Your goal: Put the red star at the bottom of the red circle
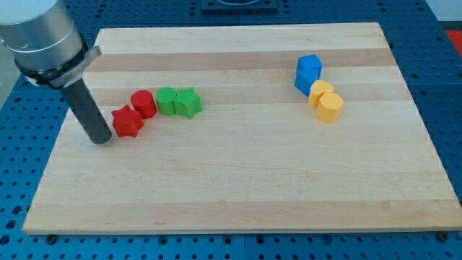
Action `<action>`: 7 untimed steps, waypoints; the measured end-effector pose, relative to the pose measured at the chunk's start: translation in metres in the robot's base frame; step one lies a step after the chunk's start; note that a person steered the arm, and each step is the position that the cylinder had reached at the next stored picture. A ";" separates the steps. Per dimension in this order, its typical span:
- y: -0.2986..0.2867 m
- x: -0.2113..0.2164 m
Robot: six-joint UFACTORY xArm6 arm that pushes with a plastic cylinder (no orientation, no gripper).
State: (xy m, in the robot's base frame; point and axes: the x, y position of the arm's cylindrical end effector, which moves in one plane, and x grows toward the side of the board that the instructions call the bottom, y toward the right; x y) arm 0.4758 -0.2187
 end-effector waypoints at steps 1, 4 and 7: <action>0.015 0.000; 0.031 0.001; 0.092 0.001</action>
